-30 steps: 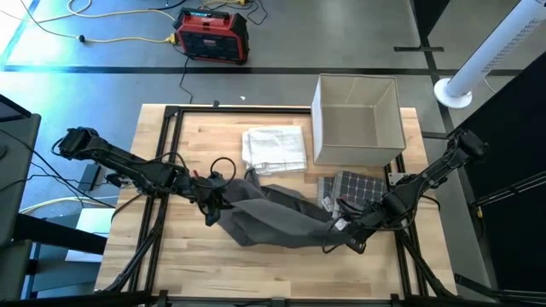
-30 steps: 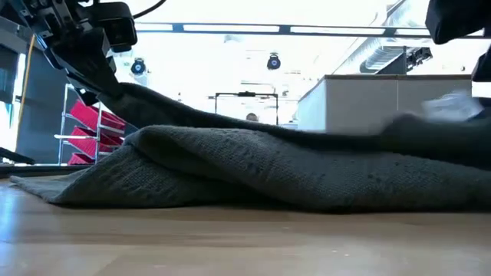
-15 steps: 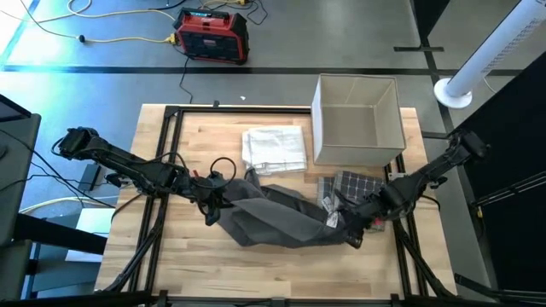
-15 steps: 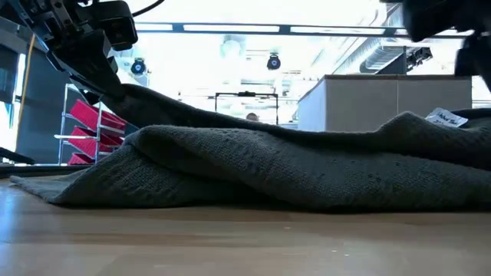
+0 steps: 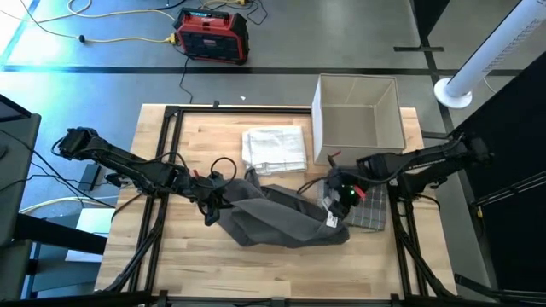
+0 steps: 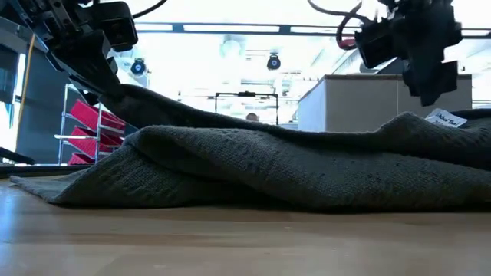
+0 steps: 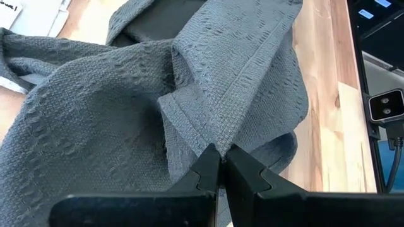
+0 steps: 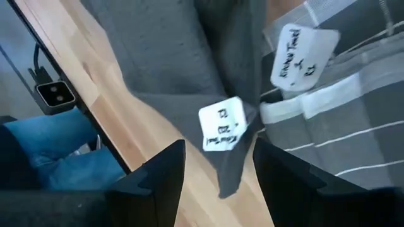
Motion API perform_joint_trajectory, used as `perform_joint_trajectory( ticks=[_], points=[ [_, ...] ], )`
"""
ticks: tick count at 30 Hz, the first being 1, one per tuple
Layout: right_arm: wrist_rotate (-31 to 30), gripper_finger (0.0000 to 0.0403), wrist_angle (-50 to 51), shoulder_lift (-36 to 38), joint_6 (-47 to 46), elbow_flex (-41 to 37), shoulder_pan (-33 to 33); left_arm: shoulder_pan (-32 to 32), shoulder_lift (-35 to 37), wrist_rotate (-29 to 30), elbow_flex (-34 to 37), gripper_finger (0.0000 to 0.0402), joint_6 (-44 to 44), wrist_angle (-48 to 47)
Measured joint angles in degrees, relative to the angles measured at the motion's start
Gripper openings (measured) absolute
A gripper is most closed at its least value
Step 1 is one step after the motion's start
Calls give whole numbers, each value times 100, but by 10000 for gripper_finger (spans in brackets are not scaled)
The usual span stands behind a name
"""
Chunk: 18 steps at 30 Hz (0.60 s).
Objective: Fold towel
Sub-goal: Fold the gray towel
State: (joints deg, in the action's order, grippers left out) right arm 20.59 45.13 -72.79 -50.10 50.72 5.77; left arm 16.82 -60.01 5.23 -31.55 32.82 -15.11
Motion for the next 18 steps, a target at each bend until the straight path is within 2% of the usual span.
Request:
perform_joint_trajectory(
  ticks=[9, 18],
  points=[
    [336, 180, -81, -472, 55, 0, -15, 0, -15, -2, 0, 2, -2, -9],
    [587, 226, -286, -1102, 347, -2, 120, 7, -37, -13, 0, 2, 5, -8]
  ],
)
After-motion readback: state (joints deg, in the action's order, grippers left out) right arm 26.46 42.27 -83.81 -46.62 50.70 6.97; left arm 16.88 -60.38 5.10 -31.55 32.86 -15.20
